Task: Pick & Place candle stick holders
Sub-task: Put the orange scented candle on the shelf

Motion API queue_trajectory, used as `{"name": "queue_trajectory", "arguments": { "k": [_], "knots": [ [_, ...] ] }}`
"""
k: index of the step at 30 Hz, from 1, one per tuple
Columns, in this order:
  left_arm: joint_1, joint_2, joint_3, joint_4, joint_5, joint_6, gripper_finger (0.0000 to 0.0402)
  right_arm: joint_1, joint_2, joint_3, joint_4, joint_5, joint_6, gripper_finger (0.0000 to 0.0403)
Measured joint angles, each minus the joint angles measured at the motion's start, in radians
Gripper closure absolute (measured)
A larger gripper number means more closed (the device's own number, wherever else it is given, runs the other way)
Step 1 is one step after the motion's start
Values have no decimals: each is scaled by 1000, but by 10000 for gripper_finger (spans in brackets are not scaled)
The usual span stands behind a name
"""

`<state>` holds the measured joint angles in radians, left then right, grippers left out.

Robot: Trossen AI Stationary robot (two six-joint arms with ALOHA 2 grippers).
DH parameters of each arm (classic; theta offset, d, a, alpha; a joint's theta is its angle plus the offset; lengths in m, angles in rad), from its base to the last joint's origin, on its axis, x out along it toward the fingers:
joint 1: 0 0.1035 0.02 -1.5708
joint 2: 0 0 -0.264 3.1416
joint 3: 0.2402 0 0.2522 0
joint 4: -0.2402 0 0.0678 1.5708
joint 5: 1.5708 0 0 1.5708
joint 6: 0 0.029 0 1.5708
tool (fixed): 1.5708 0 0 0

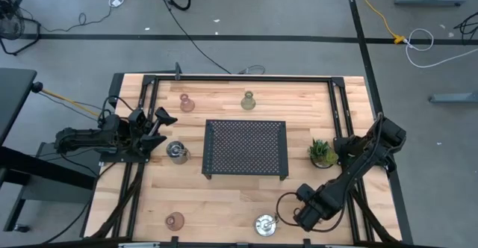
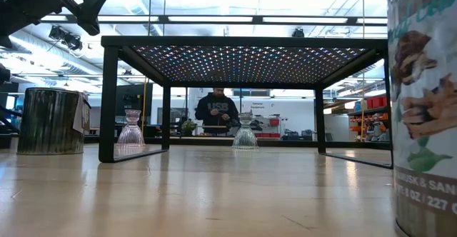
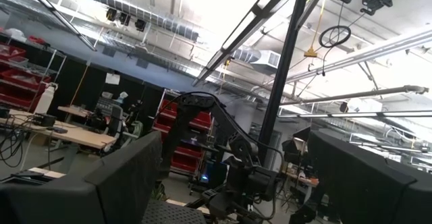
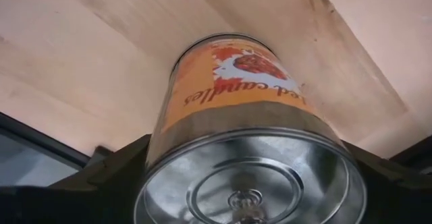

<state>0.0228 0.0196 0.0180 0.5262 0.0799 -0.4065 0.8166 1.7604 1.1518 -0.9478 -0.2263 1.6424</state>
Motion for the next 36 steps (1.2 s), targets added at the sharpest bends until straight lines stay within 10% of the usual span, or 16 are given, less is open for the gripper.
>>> {"name": "queue_trajectory", "arguments": {
  "k": [36],
  "knots": [
    [0,0,0,0,-1,1,28,-388,-546,-1,171,15,-320,57]
  ]
}}
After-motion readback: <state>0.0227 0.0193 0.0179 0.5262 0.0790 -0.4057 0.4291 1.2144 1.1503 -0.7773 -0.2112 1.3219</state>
